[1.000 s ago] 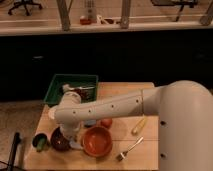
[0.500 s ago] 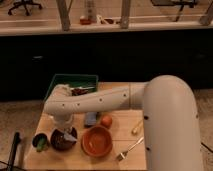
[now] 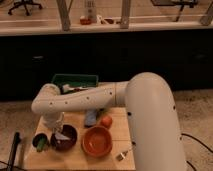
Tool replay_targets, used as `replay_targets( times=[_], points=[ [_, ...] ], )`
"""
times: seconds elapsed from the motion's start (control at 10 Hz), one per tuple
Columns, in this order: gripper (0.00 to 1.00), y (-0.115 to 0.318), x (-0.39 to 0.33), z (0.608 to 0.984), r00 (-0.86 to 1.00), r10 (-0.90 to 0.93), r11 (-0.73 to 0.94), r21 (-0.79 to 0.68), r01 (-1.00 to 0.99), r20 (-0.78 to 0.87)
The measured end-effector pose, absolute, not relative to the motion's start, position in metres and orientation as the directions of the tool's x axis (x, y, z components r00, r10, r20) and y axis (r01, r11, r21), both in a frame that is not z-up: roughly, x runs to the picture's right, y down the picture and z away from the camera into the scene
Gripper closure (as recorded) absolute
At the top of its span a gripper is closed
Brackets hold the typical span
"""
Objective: Wipe purple bowl with towel
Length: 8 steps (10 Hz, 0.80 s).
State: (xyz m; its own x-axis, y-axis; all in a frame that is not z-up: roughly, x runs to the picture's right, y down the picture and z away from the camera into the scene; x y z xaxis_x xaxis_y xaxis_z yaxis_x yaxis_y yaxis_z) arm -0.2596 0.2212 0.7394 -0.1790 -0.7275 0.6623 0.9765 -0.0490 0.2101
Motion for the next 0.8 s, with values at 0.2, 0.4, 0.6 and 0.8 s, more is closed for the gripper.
replay_targets(
  times=[0.2,0.4,0.6,0.8],
  points=[
    [1.00,0.238,-0.265,0.732,-0.214,-0.709,-0.069,0.237,0.969,0.672],
    [1.00,0.259,-0.264,0.722,-0.227,-0.689,-0.069,0.250,0.966,0.688],
    [1.00,0.269,-0.249,0.715,-0.210,-0.683,-0.056,0.237,0.970,0.700],
    [1.00,0.268,-0.224,0.710,-0.169,-0.691,-0.031,0.205,0.978,0.703]
  ],
)
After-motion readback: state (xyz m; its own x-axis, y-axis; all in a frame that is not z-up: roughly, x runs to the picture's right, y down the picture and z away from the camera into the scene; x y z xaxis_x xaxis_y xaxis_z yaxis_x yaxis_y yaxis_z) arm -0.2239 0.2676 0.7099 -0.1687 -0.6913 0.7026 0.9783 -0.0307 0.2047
